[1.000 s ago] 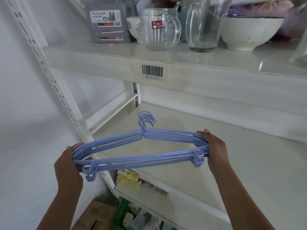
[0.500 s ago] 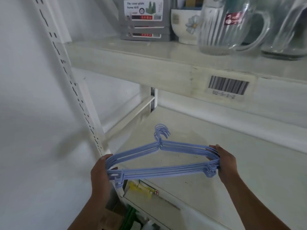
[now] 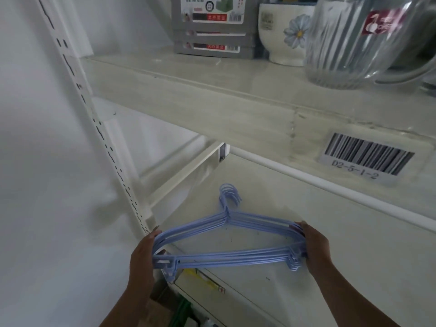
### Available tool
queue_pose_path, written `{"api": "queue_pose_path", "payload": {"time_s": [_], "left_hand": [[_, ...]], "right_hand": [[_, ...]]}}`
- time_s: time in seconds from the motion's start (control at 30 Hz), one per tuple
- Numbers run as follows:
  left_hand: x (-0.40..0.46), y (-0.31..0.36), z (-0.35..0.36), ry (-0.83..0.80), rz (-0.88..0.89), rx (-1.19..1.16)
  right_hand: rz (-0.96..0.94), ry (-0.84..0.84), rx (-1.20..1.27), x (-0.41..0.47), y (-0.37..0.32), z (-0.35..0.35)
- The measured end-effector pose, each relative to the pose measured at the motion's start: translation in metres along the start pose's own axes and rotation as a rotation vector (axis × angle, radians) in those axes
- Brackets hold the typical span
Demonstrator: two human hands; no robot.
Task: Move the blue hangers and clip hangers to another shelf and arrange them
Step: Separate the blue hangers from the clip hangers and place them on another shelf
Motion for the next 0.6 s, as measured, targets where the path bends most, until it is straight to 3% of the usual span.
{"api": "queue_pose_path", "payload": {"time_s": [0.33, 0.5, 0.6], "left_hand": [[0.005, -0.025, 0.012, -0.07, -0.118, -0.11], [0.011, -0.038, 0.016, -0.162, -0.154, -0.147], [0.02, -0.051, 0.01, -0.184, -0.114, -0.146]], "right_hand": [[-0.102, 0.039, -0.162, 0.022, -0.008, 0.004], [-0.075, 0.497, -0.193, -0.029, -0.002, -0.047], [-0.081, 0.316, -0.09, -0.077, 0.019, -0.025]]}}
Point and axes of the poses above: each hand's wrist, its own x-axis towards the middle knuckle, its own z-axis out of the palm, y = z × x, the point moved 9 cm from there along x, towards the middle knuckle, and after that the axes turned 14 degrees about x, right-handed, at the moved point
